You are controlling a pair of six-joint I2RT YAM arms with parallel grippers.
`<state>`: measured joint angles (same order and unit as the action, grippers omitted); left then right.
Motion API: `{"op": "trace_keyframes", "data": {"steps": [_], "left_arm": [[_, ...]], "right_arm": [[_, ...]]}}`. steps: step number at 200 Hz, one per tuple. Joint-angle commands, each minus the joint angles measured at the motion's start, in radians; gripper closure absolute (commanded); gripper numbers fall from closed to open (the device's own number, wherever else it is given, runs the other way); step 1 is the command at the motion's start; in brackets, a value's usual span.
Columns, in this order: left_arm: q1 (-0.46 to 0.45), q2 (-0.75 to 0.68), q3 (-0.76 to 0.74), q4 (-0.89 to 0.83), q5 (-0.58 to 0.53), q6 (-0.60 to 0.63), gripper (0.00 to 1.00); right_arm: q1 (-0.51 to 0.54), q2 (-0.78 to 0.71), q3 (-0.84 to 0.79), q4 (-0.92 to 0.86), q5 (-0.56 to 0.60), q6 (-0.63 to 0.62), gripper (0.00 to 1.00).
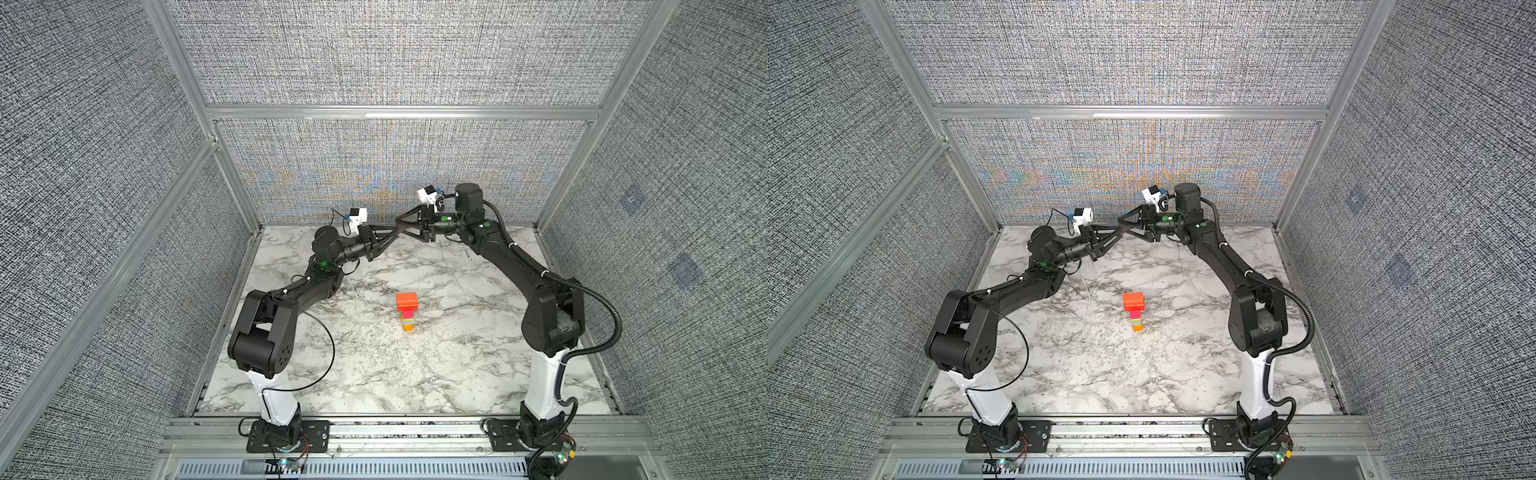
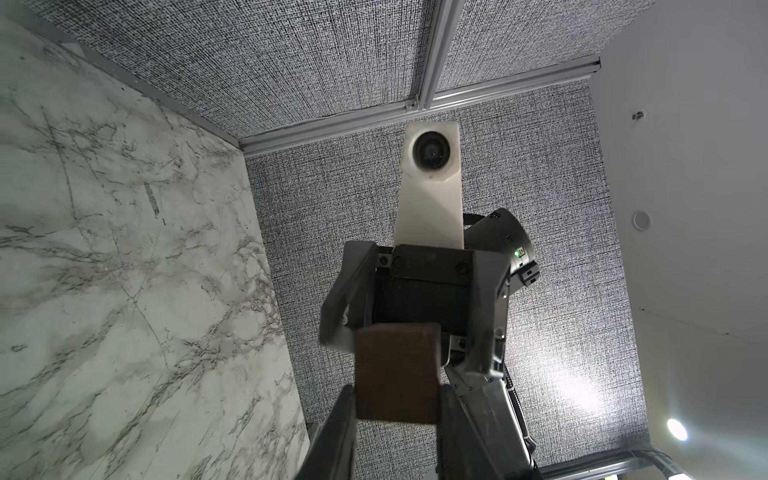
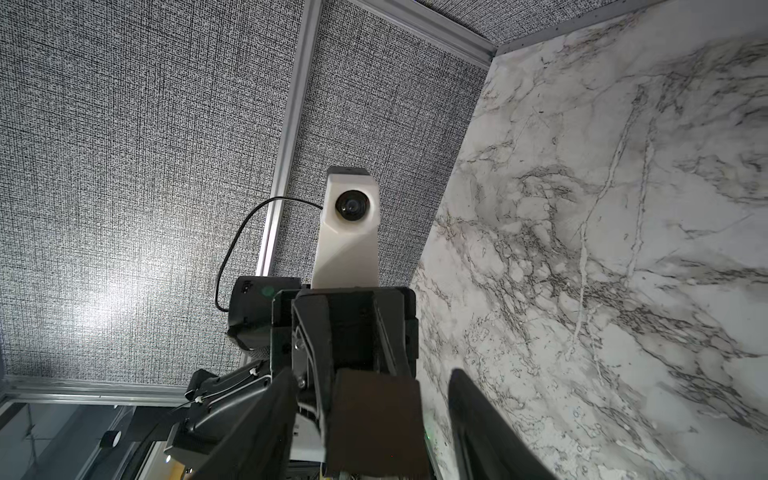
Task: Build the wood block tower
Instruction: 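Open the right gripper and draw back while the left gripper lowers the wedge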
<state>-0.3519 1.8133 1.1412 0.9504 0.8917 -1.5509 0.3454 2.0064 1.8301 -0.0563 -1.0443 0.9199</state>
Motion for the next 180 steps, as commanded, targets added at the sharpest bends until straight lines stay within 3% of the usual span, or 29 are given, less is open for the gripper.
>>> {"op": "trace_keyframes", "data": {"steps": [1,62,96,120,145,180], "left_arm": [[-0.001,-0.015,-0.004,0.008,0.017,0.025,0.79],[-0.001,-0.081,-0.018,-0.195,0.037,0.183,0.79],[0.000,-0.196,0.010,-0.637,-0.020,0.518,0.79],[0.001,-0.278,0.052,-0.966,-0.140,0.766,0.79],[0.001,-0.361,0.068,-1.220,-0.335,0.960,0.79],[-0.001,-0.496,-0.026,-1.355,-0.639,1.097,0.79]], "right_arm": [[-0.004,-0.010,-0.006,0.003,0.004,-0.023,0.36],[-0.039,-0.043,-0.059,0.002,0.027,-0.034,0.32],[-0.068,-0.080,-0.094,-0.085,0.060,-0.110,0.32],[-0.080,-0.106,-0.111,-0.175,0.095,-0.188,0.32],[-0.088,-0.137,-0.139,-0.250,0.131,-0.259,0.32],[-0.098,-0.180,-0.208,-0.277,0.152,-0.309,0.32]]}}
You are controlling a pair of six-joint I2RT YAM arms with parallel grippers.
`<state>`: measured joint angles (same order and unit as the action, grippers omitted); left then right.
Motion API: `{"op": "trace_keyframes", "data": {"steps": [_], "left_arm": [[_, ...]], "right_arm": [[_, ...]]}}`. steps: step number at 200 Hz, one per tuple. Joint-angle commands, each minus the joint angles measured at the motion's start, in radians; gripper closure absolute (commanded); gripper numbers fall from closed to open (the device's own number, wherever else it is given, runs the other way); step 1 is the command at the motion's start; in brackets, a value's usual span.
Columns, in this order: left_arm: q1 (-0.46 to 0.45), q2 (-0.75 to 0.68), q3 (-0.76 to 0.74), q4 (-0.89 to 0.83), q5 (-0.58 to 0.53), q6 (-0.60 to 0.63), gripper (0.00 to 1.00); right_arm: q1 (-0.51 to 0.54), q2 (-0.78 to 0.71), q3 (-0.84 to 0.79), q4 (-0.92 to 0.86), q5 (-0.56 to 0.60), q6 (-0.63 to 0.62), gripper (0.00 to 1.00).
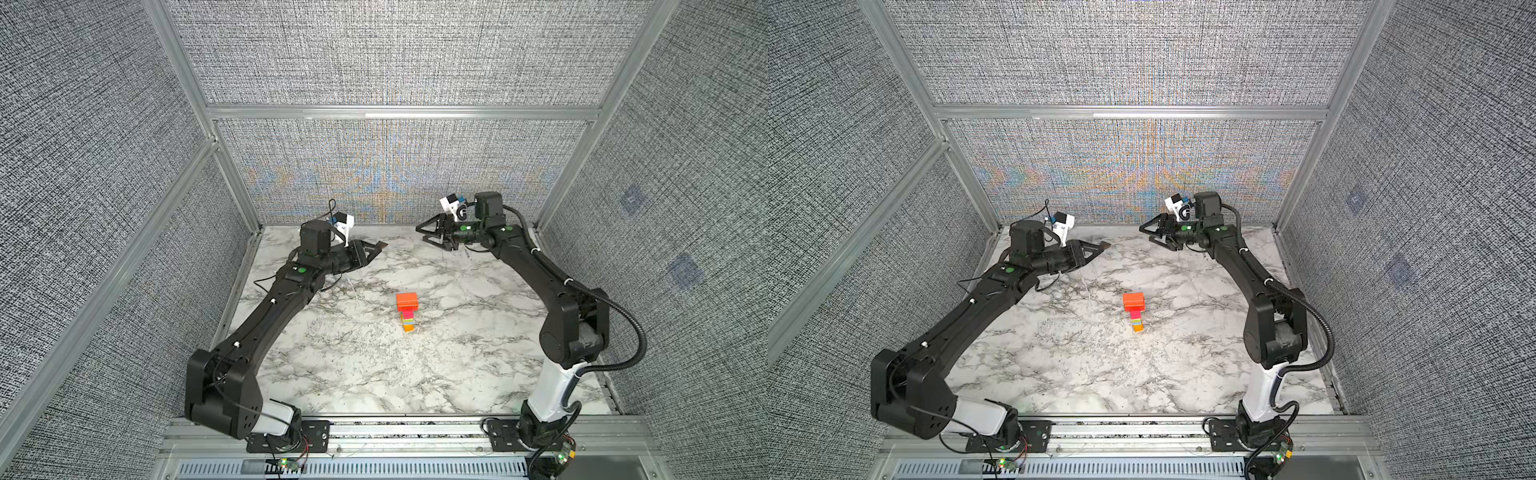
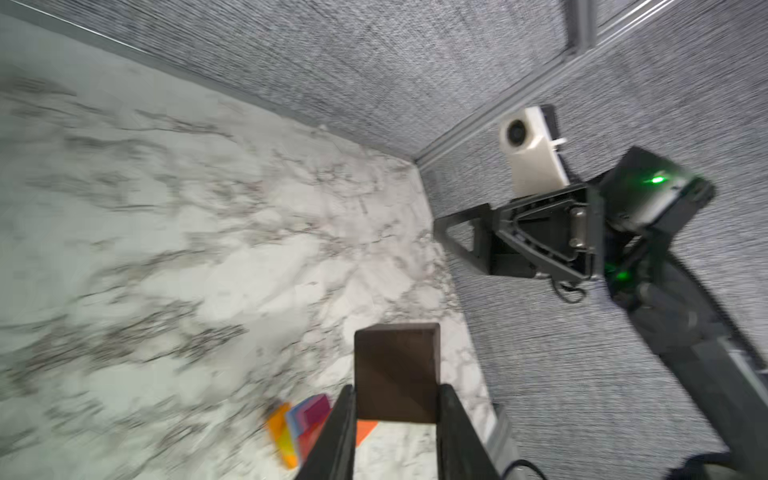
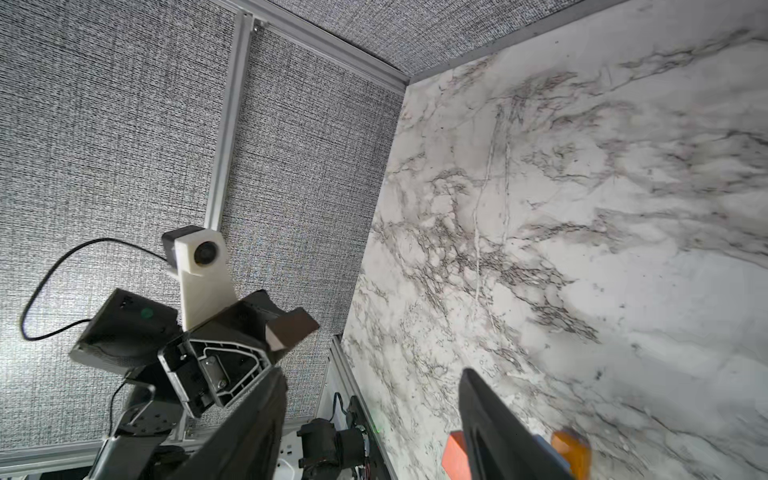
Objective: Build the wood block tower
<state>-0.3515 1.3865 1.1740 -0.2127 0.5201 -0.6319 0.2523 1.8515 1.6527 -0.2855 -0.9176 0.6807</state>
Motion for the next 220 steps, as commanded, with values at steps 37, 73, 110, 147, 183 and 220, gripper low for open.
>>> {"op": "trace_keyframes", "data": {"steps": [37,73,110,147,183,220], "left_arm": [[-0.005,-0.172,-0.228,-0.143,-0.514,0.133,0.79],[-0.046,-0.161,-0.327,-0.130,-0.712,0.095,0.80],[-0.133,-0.077,-0.375,-0.053,-0.864,0.103,0.81],[-0.190,0.009,-0.389,-0.012,-0.981,0.071,0.83],[-0.221,0.085,-0.453,0.091,-1.053,0.034,0.83],[-0.263,0.176,-0.421,0.045,-1.163,-0.035,0.84]], "right_arm": [[-0.007,-0.047,-0.092,-0.038,0.016,-0.079,0.32],[-0.007,-0.058,-0.124,-0.041,-0.003,-0.087,0.33],[-0.007,-0.058,-0.144,-0.050,-0.047,-0.104,0.33],[-0.010,-0.063,-0.167,-0.050,-0.059,-0.115,0.33],[-0.012,-0.054,-0.171,-0.035,-0.073,-0.109,0.33],[-0.015,-0.049,-0.173,-0.035,-0.077,-0.111,0.33]]}}
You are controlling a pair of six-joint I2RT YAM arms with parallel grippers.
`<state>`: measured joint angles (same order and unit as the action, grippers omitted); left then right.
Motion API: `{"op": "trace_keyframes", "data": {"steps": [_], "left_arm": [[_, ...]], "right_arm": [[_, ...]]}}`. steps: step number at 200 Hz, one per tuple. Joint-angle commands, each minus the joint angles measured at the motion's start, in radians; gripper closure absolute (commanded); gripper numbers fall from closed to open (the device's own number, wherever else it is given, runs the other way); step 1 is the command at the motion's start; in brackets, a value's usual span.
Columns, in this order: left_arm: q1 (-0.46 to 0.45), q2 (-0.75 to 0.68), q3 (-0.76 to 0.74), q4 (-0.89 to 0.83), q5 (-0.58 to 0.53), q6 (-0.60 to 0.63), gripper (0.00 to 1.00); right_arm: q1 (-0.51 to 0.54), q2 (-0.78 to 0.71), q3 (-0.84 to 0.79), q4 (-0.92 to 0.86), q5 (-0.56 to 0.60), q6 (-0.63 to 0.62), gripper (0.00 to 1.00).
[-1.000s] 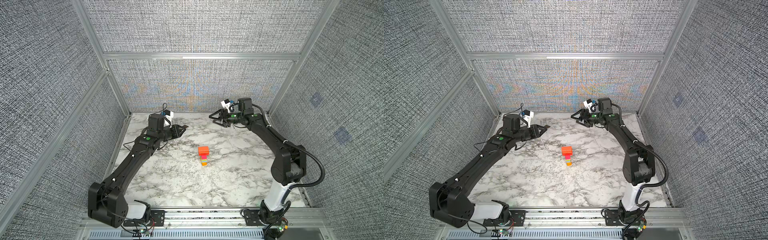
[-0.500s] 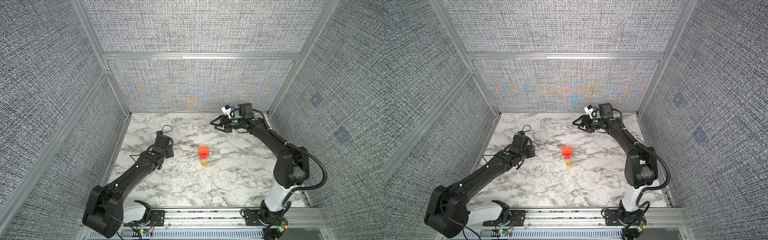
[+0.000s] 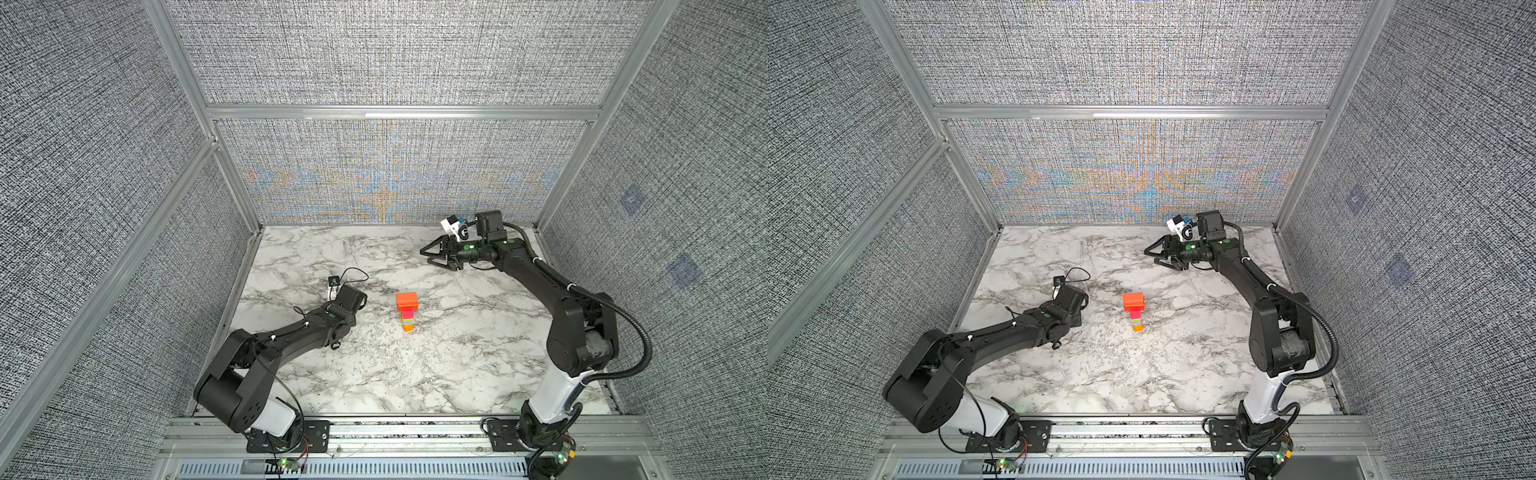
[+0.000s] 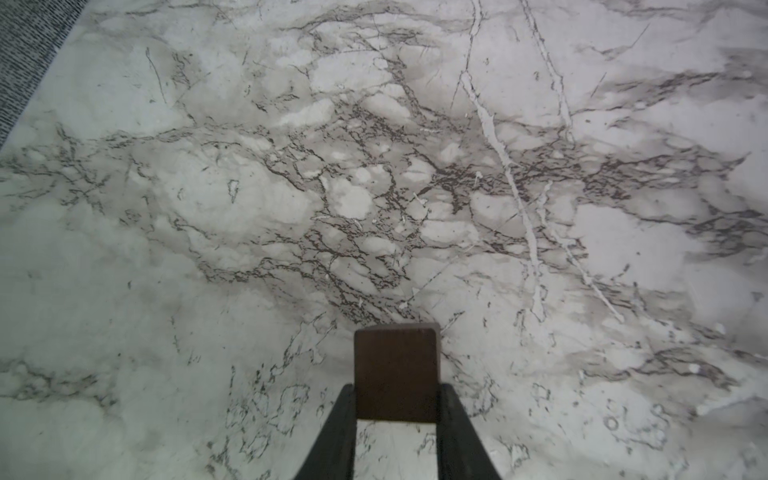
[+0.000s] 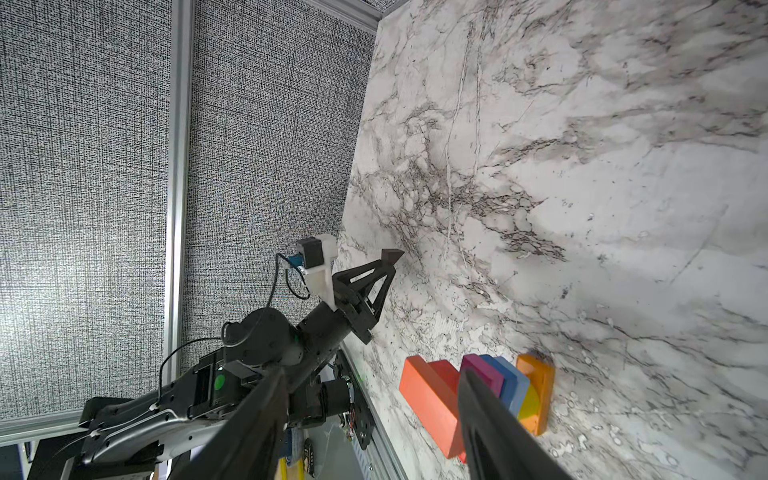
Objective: Build the wood block tower
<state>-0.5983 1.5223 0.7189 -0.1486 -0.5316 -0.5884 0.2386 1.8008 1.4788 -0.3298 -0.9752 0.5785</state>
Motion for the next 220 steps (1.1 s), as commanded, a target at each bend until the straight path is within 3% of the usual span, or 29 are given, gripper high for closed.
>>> {"op": "trace_keyframes", "data": {"steps": [1,27,74,108,149,180,196,220], "left_arm": [[-0.017,0.043,0.037,-0.023,-0.116,-0.082,0.84],[-0.036,0.105,0.066,-0.067,-0.162,-0.118,0.79],[-0.037,0.160,0.067,-0.074,-0.140,-0.149,0.53],[-0.037,0.148,0.077,-0.110,-0.130,-0.159,0.43],[-0.037,0.029,0.171,-0.324,-0.097,-0.168,0.32],[0.000,0.013,0.295,-0.540,0.088,-0.210,0.32],[0.042,0.027,0.318,-0.585,0.227,-0.232,0.30],[0.095,0.005,0.291,-0.582,0.329,-0.263,0.30]], "right_arm": [[-0.001,0.001,0.001,0.009,-0.020,-0.009,0.33],[-0.001,0.002,-0.002,0.009,-0.019,-0.011,0.33],[-0.005,0.006,0.004,0.008,-0.019,-0.010,0.33],[-0.005,0.006,0.011,0.006,-0.019,-0.008,0.33],[-0.011,-0.003,0.014,-0.018,-0.008,-0.020,0.33],[-0.011,-0.015,0.034,-0.133,0.065,-0.085,0.33],[-0.011,-0.035,0.030,-0.205,0.173,-0.110,0.34],[-0.010,-0.095,-0.038,-0.194,0.281,-0.111,0.34]]}}
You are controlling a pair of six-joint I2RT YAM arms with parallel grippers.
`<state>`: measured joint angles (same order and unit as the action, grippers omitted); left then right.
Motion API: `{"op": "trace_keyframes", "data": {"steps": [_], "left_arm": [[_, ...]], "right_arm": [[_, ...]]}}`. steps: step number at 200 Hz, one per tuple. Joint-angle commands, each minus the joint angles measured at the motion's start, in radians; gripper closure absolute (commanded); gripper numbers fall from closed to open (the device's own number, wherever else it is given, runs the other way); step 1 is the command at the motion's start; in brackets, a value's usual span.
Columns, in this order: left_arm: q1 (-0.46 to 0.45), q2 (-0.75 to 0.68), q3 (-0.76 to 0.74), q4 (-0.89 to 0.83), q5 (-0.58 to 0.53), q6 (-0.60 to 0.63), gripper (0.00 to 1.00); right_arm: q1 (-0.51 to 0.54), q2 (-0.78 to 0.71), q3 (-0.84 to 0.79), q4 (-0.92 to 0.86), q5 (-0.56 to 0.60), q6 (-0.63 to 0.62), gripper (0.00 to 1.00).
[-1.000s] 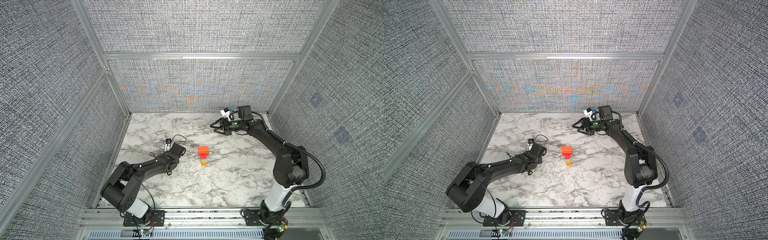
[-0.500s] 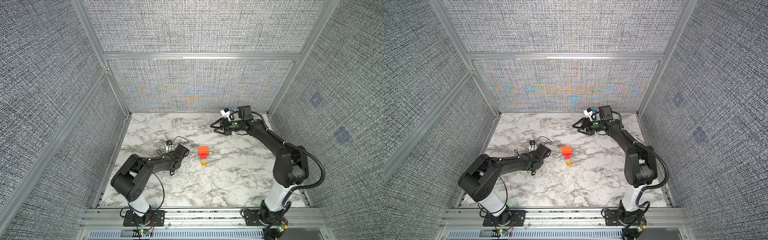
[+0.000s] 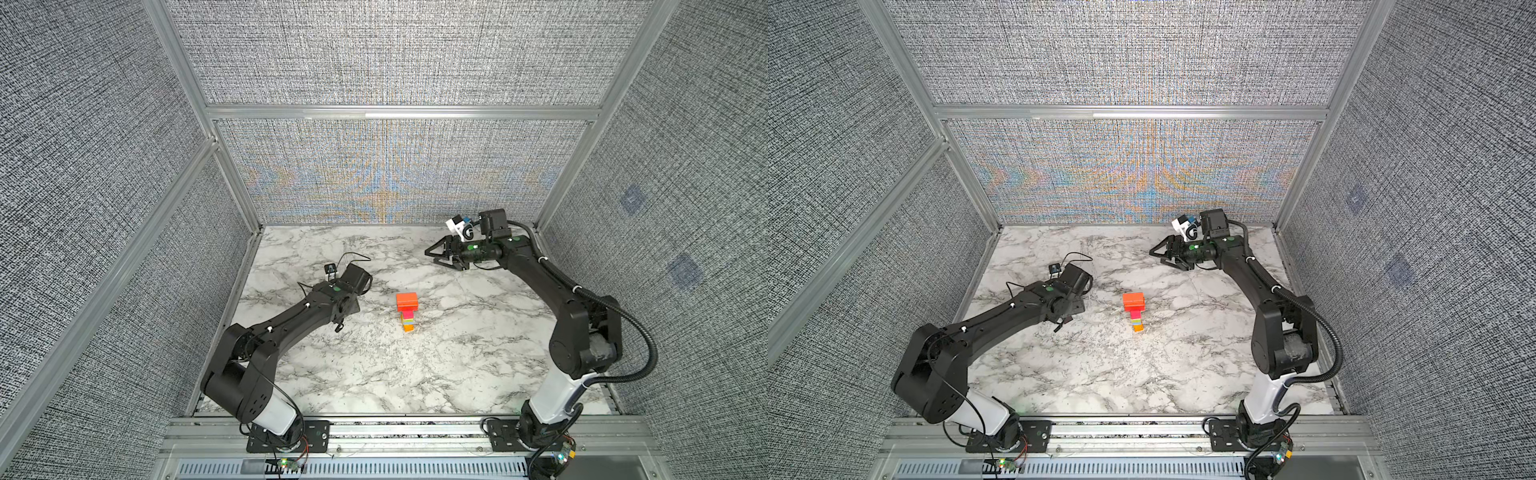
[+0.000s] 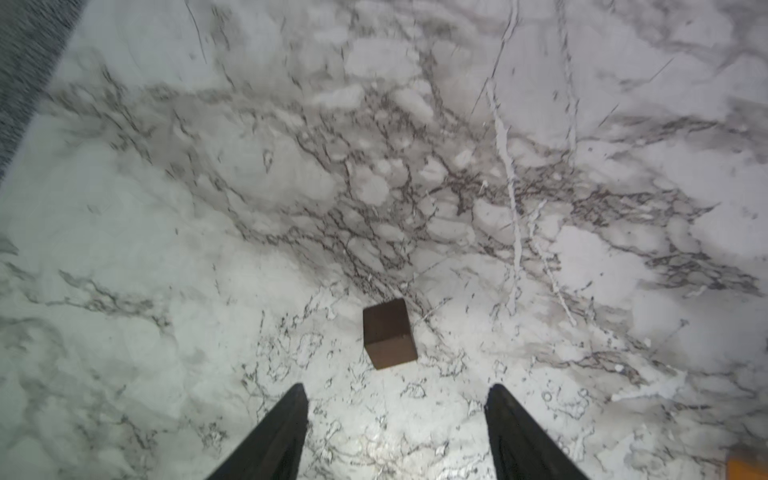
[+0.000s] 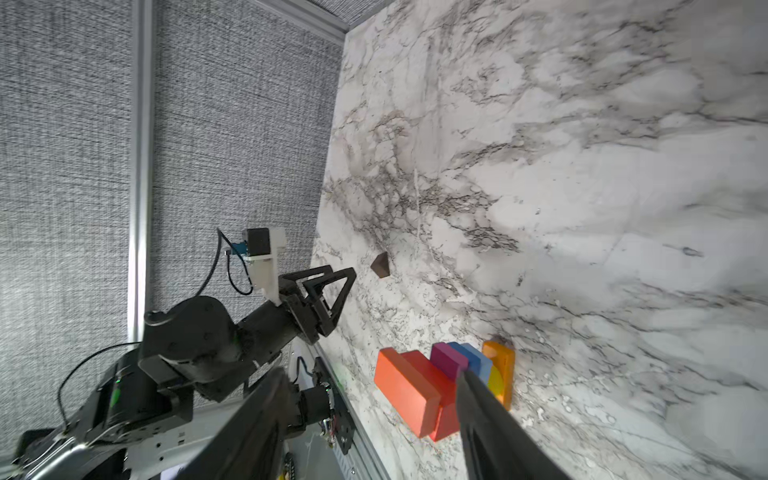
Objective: Build the wood block tower
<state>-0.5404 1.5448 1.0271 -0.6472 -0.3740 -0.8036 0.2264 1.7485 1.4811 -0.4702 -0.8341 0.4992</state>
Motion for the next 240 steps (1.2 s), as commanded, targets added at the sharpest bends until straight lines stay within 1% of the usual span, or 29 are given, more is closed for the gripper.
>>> {"op": "trace_keyframes", "data": {"steps": [1,22,36,69,100,106,114,117,173,240], "left_arm": [[0.038,-0.020,-0.019,-0.081,0.175,-0.049,0.30],[0.082,-0.036,-0.035,-0.060,0.236,-0.055,0.31],[0.101,-0.024,-0.026,-0.056,0.253,-0.049,0.31],[0.132,0.036,-0.015,-0.013,0.308,-0.043,0.31],[0.153,0.071,-0.011,0.020,0.339,-0.044,0.31],[0.154,0.075,-0.010,0.024,0.341,-0.045,0.31],[0.156,0.082,-0.002,0.026,0.342,-0.045,0.31],[0.156,0.085,-0.001,0.026,0.342,-0.045,0.31],[0.176,0.146,0.019,0.042,0.319,-0.028,0.39],[0.211,0.191,0.028,0.064,0.342,-0.018,0.48]], "right_arm": [[0.001,-0.044,-0.043,-0.054,0.143,-0.031,0.34],[0.001,-0.066,-0.072,-0.070,0.179,-0.048,0.34],[0.001,-0.080,-0.091,-0.082,0.198,-0.063,0.33],[0.002,-0.129,-0.154,-0.075,0.264,-0.081,0.27],[0.002,-0.179,-0.197,-0.066,0.313,-0.090,0.14],[0.002,-0.184,-0.199,-0.072,0.322,-0.095,0.10],[0.003,-0.186,-0.199,-0.076,0.330,-0.097,0.02],[0.002,-0.187,-0.200,-0.076,0.332,-0.098,0.01],[0.003,-0.195,-0.227,-0.044,0.335,-0.080,0.01],[0.002,-0.185,-0.239,-0.016,0.321,-0.070,0.01]]}}
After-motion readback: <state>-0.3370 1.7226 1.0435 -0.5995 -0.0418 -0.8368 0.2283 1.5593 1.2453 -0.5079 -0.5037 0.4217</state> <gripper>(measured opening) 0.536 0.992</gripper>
